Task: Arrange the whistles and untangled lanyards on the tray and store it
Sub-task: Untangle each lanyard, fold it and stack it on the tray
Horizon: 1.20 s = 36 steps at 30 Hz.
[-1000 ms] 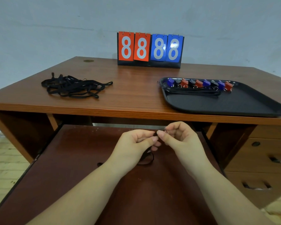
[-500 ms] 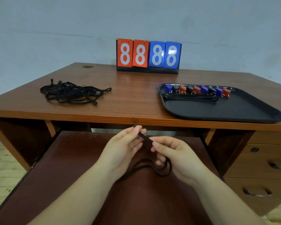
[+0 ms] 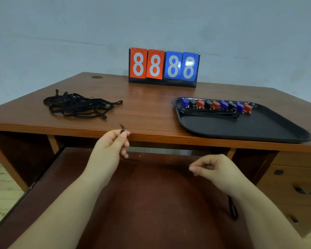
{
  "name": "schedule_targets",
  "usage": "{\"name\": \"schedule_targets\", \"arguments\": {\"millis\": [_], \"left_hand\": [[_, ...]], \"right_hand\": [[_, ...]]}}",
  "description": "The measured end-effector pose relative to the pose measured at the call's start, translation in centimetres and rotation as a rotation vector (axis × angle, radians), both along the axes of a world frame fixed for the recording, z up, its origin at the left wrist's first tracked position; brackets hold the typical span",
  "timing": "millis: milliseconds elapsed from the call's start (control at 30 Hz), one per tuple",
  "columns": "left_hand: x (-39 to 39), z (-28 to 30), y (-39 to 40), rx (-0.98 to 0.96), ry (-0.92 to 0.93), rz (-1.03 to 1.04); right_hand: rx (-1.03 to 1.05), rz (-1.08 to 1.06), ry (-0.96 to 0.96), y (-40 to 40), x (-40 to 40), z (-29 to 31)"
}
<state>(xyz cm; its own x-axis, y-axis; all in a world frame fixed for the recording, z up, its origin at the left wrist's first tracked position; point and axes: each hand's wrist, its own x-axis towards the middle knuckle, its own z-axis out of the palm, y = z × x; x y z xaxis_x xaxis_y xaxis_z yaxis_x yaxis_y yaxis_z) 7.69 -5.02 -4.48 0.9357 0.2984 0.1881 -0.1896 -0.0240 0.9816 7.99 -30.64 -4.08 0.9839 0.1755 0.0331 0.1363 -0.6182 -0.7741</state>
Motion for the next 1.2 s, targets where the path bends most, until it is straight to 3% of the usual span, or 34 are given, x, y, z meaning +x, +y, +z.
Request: {"name": "schedule_targets", "arguments": {"millis": [67,200,367,500,700,967,1200], "left_hand": [[-0.6,0.0,-0.7,0.210,-0.026,-0.035],[-1.8,-0.6,-2.8,0.424,-0.050,-0.107],[-2.6,-1.3,-4.3,0.547,-0.059,-0.199],[-2.8,-1.2,-4.8,0.517,-0.026,-0.270],[-2.2,-1.1,-4.7,0.270,0.016,-0.228],[-1.0,-1.0,-0.9,0.465,0.024,-0.017],[-0.8,-1.2,-0.5,0.541,0.047,-0.011]], "right_hand": [[0.006,-0.036,-0.048,0.3,-0.1,0.0],[-0.031,0.006,-0.142,2.1,-0.9,0.0],[0.016,0.060,-0.282,4.3,-2.2,0.2],[0.072,0.061,-0.341,4.8,-2.7,0.2],[0.067,0.044,-0.274,4.6,-2.4,-0.1],[0.069,-0.017,-0.127,1.1,-0.8,0.4],[0.323,-0.088,-0.118,0.0,-0.2,0.4]]}}
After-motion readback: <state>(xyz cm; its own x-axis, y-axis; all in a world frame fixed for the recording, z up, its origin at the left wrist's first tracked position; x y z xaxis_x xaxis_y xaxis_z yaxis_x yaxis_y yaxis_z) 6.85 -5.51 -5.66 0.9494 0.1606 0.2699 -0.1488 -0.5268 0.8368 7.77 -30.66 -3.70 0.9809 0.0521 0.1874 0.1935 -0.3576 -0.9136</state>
